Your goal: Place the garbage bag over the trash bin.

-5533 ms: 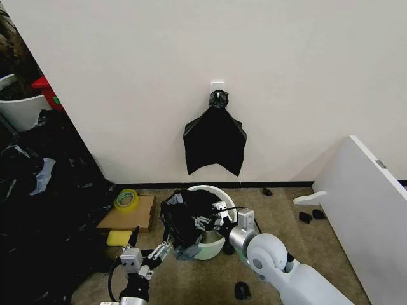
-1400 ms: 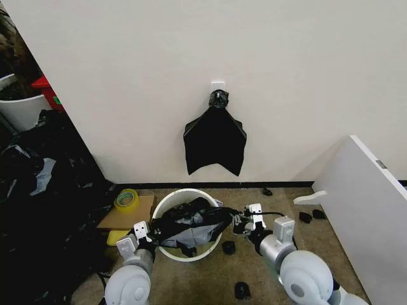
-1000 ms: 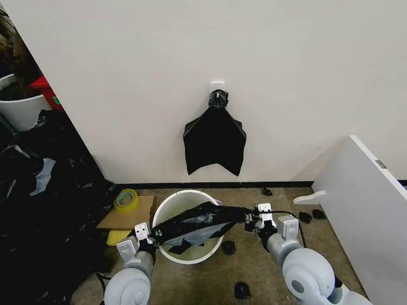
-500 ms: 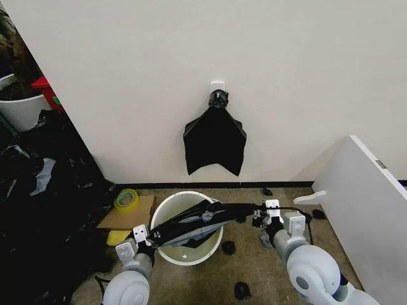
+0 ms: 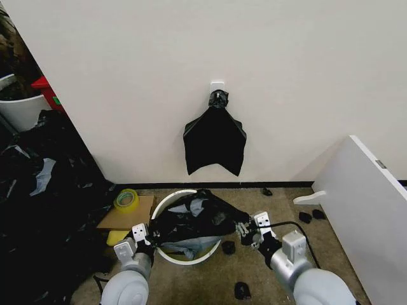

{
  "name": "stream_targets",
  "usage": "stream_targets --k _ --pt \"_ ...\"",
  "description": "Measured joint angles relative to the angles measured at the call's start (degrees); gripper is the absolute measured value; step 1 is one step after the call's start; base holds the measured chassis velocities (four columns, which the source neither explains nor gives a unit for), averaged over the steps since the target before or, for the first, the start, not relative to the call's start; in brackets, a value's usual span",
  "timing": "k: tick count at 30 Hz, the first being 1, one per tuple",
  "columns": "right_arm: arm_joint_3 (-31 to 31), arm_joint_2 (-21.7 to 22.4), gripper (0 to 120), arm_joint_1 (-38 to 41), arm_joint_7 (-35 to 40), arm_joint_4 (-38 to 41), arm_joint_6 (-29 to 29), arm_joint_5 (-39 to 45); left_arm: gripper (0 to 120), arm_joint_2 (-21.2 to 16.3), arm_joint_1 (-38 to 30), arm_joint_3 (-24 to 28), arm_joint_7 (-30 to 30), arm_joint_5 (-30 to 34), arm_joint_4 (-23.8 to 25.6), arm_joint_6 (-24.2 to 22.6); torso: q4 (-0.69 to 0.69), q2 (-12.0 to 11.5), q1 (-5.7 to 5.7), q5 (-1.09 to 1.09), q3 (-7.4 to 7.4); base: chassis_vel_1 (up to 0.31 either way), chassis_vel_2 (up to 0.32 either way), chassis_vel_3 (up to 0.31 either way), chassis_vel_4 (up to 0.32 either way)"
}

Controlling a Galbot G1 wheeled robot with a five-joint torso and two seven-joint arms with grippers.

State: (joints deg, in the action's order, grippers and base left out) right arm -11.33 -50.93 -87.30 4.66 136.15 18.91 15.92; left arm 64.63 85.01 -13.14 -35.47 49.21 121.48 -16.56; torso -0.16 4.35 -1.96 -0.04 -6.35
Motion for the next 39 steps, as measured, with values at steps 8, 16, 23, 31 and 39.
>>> stream_targets --k 8,16,23,31,39 --pt "2.2 5.62 71 4.1 -7.54 -1.03 -8.54 -13.74 1 -0.82 0.83 0.35 0.3 -0.91 2.11 -1.75 0.01 0.0 0.0 0.01 -0.01 0.0 0.0 0.0 0.0" --pt "4.76 9.27 94 9.98 -14.34 -5.88 -13.39 -25.24 1 -0.89 1.24 0.71 1.59 -2.39 3.34 -2.52 0.02 0.0 0.0 0.01 -0.01 0.0 0.0 0.0 0.0" --pt "4.85 9.71 100 12.6 -19.46 -12.04 -26.55 -48.63 1 -0.59 1.17 1.36 1.99 -3.37 3.64 -2.77 0.01 0.0 0.0 0.0 -0.01 0.0 0.0 0.0 0.0" --pt "4.79 6.06 90 14.73 -14.01 -14.99 -33.61 -70.52 1 -0.07 1.08 2.29 2.61 -3.62 3.64 -2.76 0.01 0.0 0.0 0.0 -0.01 0.0 0.0 0.0 0.0" --pt "5.41 5.57 69 14.67 -14.02 -15.11 -34.67 -72.96 1 0.1 1.26 2.64 2.87 -3.76 3.32 -2.76 0.01 0.0 0.0 0.0 0.0 0.0 0.0 0.0 0.0"
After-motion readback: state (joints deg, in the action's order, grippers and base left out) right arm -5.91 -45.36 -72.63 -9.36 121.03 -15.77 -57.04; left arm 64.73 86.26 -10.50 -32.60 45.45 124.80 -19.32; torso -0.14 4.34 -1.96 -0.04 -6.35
